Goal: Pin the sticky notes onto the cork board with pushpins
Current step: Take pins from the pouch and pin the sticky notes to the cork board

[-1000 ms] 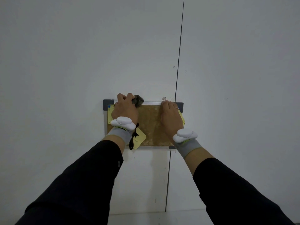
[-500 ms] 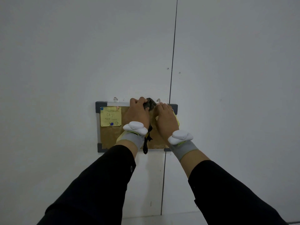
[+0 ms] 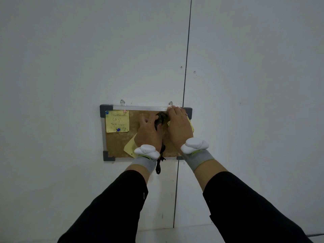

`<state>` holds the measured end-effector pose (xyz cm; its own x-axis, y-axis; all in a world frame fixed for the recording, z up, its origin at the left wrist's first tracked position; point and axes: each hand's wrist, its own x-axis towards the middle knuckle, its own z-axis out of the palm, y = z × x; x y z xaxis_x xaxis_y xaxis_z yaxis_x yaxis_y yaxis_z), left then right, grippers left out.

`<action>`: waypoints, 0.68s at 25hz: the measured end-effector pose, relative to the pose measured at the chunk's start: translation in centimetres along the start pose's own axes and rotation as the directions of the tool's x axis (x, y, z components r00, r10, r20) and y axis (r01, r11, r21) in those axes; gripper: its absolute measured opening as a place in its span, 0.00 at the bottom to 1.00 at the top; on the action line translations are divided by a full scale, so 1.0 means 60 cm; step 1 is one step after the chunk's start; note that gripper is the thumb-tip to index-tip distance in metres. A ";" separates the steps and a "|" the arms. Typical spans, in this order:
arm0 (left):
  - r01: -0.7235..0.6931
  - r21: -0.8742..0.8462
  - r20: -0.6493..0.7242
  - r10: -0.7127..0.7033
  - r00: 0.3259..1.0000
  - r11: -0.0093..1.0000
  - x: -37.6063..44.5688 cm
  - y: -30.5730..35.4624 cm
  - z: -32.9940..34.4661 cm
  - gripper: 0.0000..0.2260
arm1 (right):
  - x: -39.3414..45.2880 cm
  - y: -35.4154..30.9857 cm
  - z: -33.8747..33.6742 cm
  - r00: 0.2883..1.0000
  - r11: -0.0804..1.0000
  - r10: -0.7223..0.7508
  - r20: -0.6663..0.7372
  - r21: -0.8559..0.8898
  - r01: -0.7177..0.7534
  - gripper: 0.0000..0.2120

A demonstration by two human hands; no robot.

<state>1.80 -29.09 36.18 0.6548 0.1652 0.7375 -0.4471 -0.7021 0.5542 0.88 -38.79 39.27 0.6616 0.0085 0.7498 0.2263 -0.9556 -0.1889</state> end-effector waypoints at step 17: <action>0.115 -0.004 0.091 -0.115 0.989 0.993 -0.075 -0.037 0.019 0.10 | -0.007 0.002 0.004 1.000 1.000 -0.004 0.008 0.030 0.004 0.25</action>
<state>0.53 -29.09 31.19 0.7546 0.1806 0.6308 -0.3711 -0.6754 0.6373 0.78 -38.86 38.77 0.6664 0.0146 0.7455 0.2505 -0.9461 -0.2053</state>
